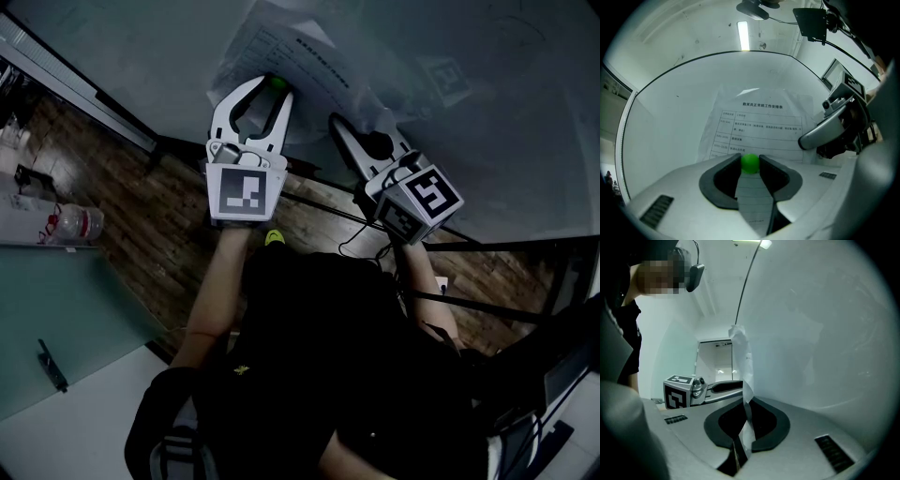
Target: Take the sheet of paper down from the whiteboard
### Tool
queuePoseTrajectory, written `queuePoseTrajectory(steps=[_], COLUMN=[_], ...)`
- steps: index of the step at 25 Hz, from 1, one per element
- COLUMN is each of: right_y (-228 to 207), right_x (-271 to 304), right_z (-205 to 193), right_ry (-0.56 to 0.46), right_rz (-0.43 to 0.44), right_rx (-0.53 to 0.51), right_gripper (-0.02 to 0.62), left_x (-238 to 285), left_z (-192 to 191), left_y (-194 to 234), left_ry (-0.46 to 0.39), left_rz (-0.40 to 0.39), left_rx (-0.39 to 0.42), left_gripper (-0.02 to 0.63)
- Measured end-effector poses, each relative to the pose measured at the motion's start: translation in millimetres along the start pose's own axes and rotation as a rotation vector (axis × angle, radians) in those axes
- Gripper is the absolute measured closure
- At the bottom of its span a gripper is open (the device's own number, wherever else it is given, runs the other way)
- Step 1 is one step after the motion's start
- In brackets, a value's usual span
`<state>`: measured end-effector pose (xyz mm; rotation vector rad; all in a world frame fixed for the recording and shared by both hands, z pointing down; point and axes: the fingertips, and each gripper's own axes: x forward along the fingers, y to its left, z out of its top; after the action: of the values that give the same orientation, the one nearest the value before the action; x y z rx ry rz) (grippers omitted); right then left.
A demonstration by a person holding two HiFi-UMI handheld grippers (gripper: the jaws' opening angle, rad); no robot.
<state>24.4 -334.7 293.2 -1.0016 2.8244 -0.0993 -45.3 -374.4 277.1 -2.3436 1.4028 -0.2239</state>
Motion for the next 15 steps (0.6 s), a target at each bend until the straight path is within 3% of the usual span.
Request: queuePoseTrajectory(steps=[15], right_y=[-5.1], right_x=[4.1], right_z=[-2.1], right_ry=[-0.013], right_rz=[-0.019], right_rx=[0.023], right_gripper=[0.577], left_x=[3.9], left_z=[-5.0], left_y=[1.9], left_ry=[0.011], left_rz=[-0.023], left_rx=[-0.042], left_gripper=[0.462])
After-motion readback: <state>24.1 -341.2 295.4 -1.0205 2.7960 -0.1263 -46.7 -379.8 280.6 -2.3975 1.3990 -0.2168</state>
